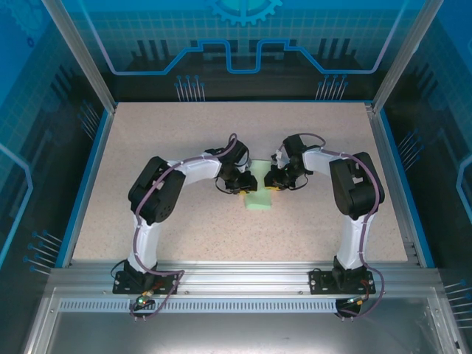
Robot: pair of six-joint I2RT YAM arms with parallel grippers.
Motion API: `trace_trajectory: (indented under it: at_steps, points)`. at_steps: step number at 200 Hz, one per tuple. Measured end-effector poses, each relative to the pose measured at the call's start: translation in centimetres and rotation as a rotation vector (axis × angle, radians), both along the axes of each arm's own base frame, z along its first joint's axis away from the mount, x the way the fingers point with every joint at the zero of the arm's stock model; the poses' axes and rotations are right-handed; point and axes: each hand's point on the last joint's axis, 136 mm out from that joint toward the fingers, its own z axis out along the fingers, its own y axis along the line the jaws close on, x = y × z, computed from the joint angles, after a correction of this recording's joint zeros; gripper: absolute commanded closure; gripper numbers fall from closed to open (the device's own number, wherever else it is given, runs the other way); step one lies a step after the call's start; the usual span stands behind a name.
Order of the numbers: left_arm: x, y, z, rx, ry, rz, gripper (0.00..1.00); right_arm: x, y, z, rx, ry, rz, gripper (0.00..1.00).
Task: Fold a paper plane with a square sheet of paper (fold left side to right side)
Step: First fold the square sheet of paper in half at the center of the table.
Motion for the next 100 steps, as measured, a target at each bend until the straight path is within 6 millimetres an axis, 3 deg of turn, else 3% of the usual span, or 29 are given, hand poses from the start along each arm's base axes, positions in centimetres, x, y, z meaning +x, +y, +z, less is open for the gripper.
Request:
trace_trajectory:
  at_steps: [57,100]
  points:
    - [-2.8,2.7,0.5,0.014,0.024,0.020,0.61,0.0,0.0,0.0,0.000,-0.003,0.006,0.83]
    - [-2.5,1.7,2.0,-0.049,-0.013,0.006,0.65,0.0,0.0,0.0,0.000,-0.003,0.006,0.83]
